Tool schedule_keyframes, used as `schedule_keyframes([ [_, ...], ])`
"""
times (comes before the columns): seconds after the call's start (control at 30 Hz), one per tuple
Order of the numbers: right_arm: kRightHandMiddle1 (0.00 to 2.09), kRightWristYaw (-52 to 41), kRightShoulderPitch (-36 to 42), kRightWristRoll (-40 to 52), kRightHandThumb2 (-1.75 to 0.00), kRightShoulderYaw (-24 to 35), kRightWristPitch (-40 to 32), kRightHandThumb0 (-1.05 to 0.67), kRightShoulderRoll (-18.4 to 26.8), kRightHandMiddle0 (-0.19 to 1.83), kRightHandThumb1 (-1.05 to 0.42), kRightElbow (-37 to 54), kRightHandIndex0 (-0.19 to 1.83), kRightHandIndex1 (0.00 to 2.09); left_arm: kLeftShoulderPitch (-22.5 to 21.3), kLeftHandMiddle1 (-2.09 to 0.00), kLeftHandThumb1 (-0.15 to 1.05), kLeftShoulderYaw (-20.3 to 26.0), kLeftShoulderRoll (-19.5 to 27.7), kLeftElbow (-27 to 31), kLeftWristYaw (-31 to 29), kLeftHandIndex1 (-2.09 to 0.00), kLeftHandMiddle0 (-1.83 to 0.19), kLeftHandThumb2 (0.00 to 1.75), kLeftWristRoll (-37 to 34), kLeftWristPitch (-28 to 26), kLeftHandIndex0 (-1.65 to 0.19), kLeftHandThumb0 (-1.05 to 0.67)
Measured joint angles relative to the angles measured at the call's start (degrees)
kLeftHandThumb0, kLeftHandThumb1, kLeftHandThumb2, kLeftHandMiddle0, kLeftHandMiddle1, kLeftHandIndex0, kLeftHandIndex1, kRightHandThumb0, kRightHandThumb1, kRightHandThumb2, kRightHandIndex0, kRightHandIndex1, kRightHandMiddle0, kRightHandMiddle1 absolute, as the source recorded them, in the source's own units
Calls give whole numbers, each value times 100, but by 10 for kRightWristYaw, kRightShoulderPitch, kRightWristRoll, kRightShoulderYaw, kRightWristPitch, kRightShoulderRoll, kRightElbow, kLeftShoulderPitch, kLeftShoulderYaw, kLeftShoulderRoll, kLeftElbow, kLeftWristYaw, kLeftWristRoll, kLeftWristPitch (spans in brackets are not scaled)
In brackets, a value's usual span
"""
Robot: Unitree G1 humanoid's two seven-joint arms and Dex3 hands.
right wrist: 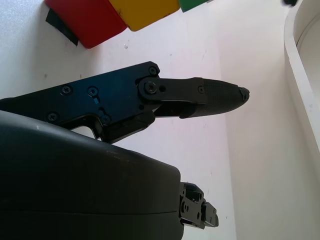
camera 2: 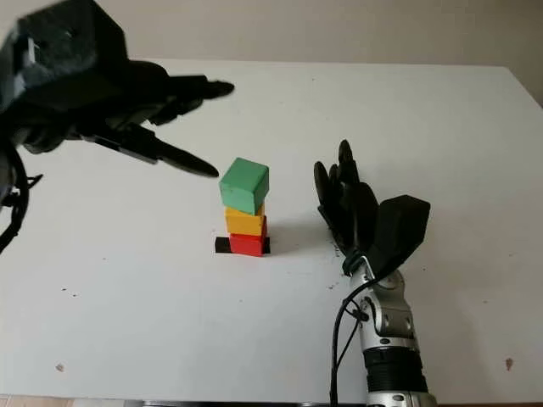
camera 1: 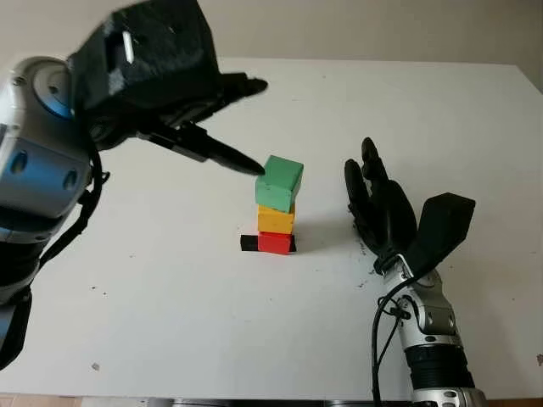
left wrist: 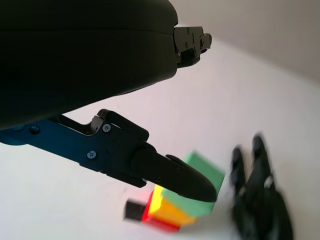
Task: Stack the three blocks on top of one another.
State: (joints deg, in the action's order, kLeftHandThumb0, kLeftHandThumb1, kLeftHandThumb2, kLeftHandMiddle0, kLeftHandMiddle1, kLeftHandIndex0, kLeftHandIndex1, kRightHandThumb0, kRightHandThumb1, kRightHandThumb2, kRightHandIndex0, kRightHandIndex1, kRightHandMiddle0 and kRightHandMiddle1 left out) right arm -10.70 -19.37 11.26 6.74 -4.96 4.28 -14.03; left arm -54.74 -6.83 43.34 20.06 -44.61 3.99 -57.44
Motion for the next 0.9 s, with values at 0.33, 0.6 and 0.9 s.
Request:
schedule_keyframes([
  [0.33, 3, -7, -8, -5, -43, 0, 18, -72, 9, -19, -105, -12, -19, 0, 160, 0, 105, 227, -164, 45, 226, -3, 19, 54, -60, 112, 19, -71],
  [0.6, 4, -1, -15, -13, -43, 0, 18, -71, 21, -18, -105, -7, -19, 0, 306, 0, 105, 274, -236, -117, 285, 0, 19, 65, -95, 370, 19, -66],
  [0.9, 1, 9, -18, -35, -47, -1, 44, -68, 26, -19, -105, 4, -19, 0, 346, 0, 105, 251, -305, -249, 336, 0, 19, 66, -114, 525, 19, -69],
])
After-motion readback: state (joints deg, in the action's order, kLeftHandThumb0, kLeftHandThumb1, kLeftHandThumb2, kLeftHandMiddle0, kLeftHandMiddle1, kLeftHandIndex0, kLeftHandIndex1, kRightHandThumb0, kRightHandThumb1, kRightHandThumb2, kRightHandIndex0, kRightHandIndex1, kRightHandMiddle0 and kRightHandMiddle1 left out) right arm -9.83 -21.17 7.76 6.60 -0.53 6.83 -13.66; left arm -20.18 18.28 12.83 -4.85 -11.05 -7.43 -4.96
